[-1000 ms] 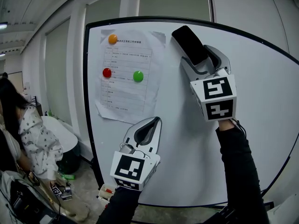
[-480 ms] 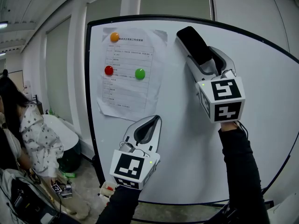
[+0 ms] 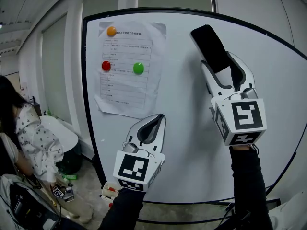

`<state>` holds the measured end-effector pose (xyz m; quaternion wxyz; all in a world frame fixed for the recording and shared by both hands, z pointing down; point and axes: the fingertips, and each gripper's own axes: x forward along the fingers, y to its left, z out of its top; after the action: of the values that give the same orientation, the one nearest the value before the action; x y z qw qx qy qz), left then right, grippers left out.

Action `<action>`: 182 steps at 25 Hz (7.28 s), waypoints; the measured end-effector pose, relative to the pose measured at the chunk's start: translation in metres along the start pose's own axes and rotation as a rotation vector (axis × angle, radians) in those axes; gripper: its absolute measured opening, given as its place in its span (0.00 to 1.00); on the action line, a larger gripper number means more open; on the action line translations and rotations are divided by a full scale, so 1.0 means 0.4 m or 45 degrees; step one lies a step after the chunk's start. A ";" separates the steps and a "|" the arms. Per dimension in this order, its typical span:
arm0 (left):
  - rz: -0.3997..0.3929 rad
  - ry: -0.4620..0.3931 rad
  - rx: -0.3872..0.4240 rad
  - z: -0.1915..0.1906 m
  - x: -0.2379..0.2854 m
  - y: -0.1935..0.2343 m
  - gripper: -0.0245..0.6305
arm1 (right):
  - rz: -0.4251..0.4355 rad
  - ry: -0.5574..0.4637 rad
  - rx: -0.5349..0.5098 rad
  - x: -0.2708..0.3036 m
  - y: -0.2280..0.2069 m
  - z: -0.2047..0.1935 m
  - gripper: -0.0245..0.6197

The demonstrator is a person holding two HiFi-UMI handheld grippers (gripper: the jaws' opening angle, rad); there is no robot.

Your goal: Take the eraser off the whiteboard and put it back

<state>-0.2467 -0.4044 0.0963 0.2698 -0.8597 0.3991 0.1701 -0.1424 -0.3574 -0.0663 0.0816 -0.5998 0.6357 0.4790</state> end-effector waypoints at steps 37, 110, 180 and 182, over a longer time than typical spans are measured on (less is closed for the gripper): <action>-0.085 -0.018 -0.025 0.020 -0.026 -0.052 0.05 | -0.126 0.113 0.094 -0.319 -0.041 -0.052 0.47; -0.077 -0.046 -0.160 0.099 0.211 -0.624 0.05 | -0.288 0.282 0.126 -0.728 -0.671 -0.234 0.47; -0.389 0.134 -0.298 -0.114 0.515 -1.512 0.05 | -0.533 0.701 0.328 -1.384 -1.108 -0.875 0.47; -0.353 0.140 -0.309 -0.120 0.533 -1.516 0.05 | -0.539 0.702 0.341 -1.386 -1.126 -0.915 0.47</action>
<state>0.3616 -0.2348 0.2251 0.1625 -0.9407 0.2675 0.1309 0.5568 -0.1562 0.2728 0.0824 -0.8085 0.5527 0.1846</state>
